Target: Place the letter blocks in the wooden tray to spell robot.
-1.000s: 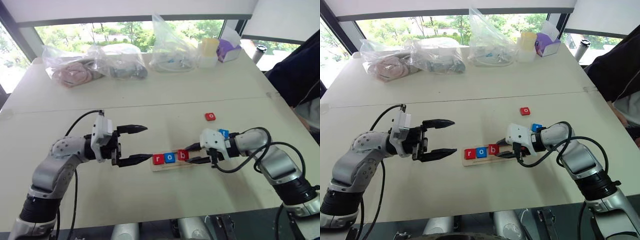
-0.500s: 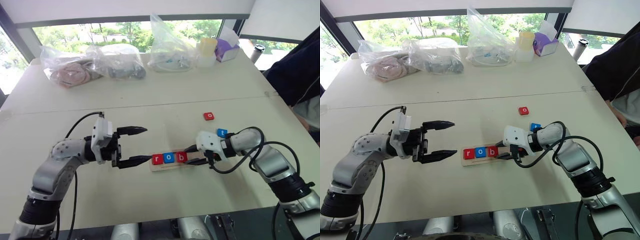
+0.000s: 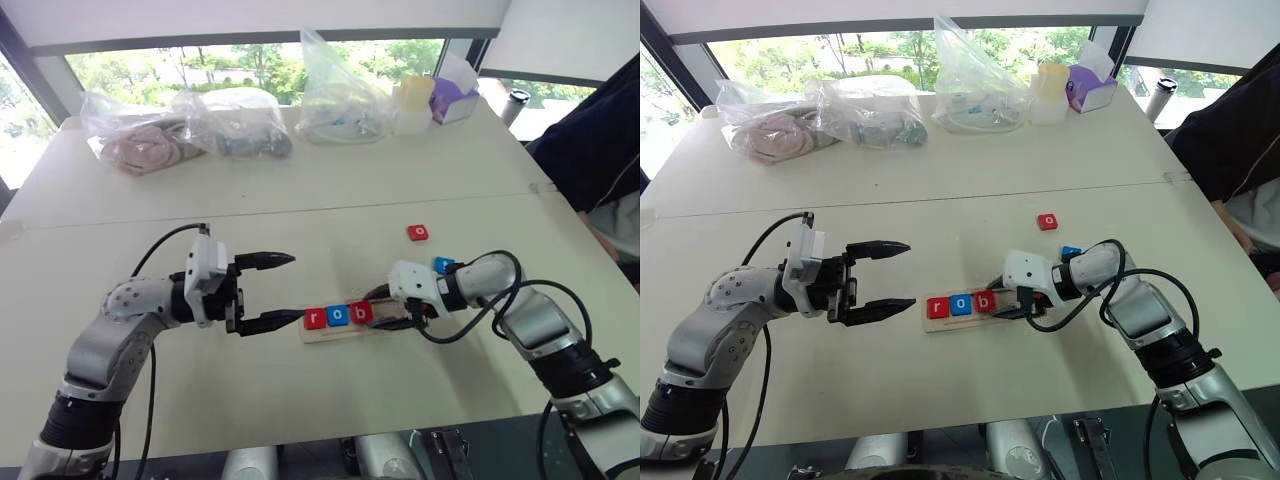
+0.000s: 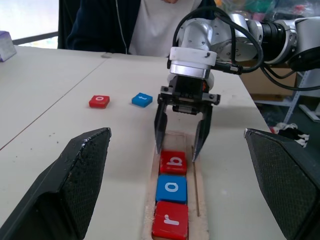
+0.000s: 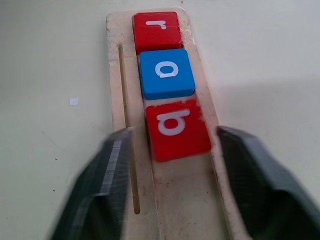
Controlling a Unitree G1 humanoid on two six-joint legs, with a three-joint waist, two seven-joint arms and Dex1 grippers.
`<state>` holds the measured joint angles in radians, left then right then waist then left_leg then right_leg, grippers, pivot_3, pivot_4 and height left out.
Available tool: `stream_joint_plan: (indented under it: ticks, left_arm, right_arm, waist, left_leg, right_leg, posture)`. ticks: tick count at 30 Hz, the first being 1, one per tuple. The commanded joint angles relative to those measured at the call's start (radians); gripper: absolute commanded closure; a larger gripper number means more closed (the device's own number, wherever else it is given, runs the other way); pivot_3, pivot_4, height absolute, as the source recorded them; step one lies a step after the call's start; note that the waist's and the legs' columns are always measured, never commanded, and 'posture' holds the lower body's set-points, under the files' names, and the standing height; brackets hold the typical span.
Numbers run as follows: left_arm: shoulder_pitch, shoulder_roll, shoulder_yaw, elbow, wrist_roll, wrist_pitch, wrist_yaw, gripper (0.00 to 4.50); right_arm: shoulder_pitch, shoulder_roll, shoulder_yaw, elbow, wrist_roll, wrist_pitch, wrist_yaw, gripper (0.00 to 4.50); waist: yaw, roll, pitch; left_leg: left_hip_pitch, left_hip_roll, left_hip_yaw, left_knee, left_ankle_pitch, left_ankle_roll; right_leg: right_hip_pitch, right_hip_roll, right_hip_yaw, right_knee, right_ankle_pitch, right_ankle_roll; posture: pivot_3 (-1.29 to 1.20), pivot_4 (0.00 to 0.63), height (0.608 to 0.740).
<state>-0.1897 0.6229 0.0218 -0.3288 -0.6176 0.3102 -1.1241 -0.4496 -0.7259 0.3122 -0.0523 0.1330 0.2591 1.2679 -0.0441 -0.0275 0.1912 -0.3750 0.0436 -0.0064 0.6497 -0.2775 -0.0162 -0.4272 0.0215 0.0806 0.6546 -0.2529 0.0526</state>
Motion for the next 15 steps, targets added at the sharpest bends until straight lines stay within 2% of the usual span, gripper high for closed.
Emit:
stream_joint_plan:
  ticks: [1, 11, 15]
  left_arm:
    - [-0.008, -0.002, 0.003, -0.031, 0.006, -0.021, 0.007, 0.0]
    - [-0.016, -0.012, -0.012, -0.025, 0.009, -0.026, 0.013, 0.0]
    - [-0.02, -0.015, -0.016, -0.023, 0.011, -0.027, 0.012, 0.0]
  right_arm:
    - [-0.021, 0.009, -0.014, -0.049, 0.027, 0.024, 0.004, 0.04]
    - [-0.042, -0.007, -0.094, -0.03, 0.037, 0.034, -0.055, 0.04]
    - [-0.103, 0.024, -0.175, 0.066, 0.004, 0.066, -0.216, 0.04]
  waist:
    - [0.0, 0.0, 0.0]
    - [0.0, 0.0, 0.0]
    - [-0.001, 0.0, 0.0]
  left_leg:
    - [0.0, 0.0, 0.0, 0.0, 0.0, 0.0]
    - [0.0, 0.0, 0.0, 0.0, 0.0, 0.0]
    - [0.0, 0.0, 0.0, 0.0, 0.0, 0.0]
  right_leg:
    - [0.0, 0.0, 0.0, 0.0, 0.0, 0.0]
    - [0.0, 0.0, 0.0, 0.0, 0.0, 0.0]
    - [0.0, 0.0, 0.0, 0.0, 0.0, 0.0]
  posture:
    - [0.0, 0.15, 0.74]
    - [0.0, 0.15, 0.74]
    - [0.0, 0.15, 0.74]
